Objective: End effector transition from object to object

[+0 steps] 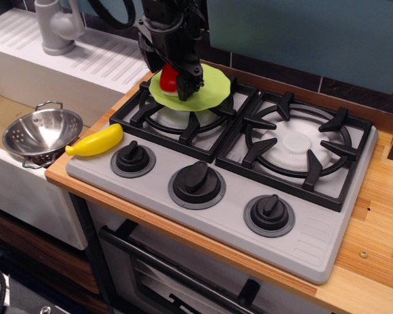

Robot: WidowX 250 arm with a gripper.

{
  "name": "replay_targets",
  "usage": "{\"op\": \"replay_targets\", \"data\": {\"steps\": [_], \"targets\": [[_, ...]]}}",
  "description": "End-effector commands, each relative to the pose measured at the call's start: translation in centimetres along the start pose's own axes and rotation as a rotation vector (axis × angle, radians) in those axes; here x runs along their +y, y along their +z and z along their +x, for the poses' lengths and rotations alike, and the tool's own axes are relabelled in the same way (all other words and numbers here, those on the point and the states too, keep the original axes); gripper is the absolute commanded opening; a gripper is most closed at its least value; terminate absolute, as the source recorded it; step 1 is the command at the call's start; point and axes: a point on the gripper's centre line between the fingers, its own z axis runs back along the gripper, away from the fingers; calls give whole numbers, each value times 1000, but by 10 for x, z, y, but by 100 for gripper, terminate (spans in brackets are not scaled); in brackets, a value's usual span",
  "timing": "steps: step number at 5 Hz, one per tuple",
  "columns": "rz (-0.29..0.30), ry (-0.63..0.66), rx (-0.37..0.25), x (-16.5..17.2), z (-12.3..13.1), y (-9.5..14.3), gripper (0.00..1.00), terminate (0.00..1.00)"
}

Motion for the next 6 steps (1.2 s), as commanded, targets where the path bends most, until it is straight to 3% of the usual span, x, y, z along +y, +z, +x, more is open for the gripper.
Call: {"op": "replay_targets", "data": {"steps": [1,2,4,5,6], "targets": [[0,0,0,0,0,0,100,0],[7,-12,45,1,7,20,100,0],[5,-25,68,8,7,43,100,0],[18,-31,96,11,27,64,100,0],[-17,7,73,20,13,74,100,0]]}}
